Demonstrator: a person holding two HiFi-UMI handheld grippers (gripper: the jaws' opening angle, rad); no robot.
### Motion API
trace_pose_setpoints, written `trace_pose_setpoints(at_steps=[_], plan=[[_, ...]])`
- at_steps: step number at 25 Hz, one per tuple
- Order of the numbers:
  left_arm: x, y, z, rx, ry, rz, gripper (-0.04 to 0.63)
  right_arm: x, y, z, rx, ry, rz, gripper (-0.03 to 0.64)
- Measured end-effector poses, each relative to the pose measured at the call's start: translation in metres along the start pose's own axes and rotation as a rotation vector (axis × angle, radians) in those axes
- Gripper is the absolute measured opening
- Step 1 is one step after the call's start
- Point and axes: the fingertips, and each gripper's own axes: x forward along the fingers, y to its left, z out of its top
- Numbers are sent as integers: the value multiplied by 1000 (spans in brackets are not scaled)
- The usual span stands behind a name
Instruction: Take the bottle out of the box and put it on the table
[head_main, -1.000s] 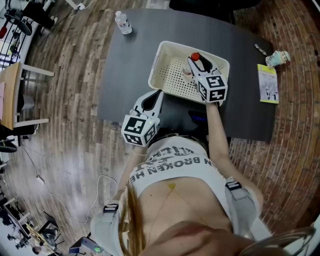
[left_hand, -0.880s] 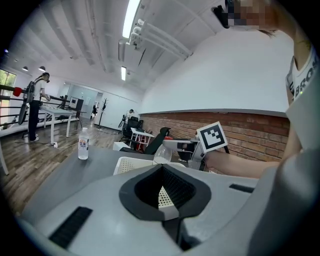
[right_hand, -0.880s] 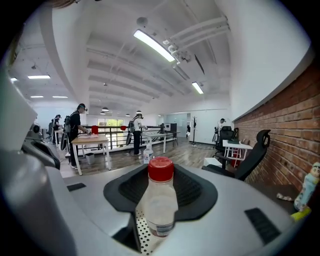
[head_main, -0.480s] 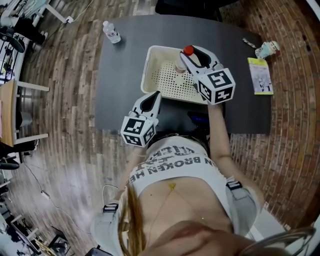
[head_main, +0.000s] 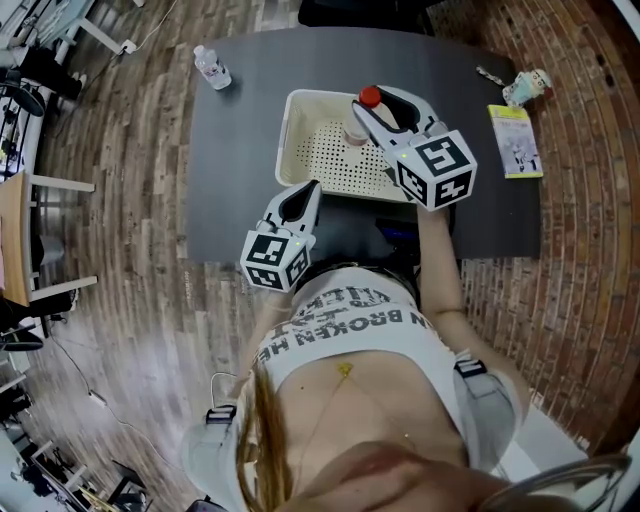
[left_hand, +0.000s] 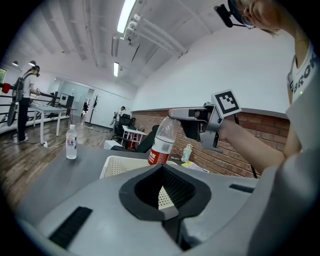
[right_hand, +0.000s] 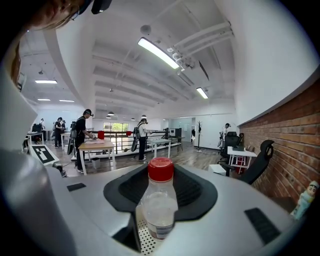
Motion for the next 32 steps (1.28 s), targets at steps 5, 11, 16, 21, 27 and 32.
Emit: trace_pose_setpoints(at_steps=[5,11,16,21,27,32], plan=[[1,-1,2,7,-3,-6,5,-2,0,0,-1,5,-3,150],[1,-3,0,17,8,-6,5,-3,0,-2,5,16,-6,150],[1,-2,0,15,12,-10,5,-3,0,-1,8,15,-5,150],[3,-6,0,16,13,-16,5,-7,-2,-3,8,24,-8,150],[6,-13,-3,15,19,-24,5,-17,-9,-8,16,28,-21,150],[12,-20,-7,13,35,-45,5,-31,-22,-14,30,31,-53,150]])
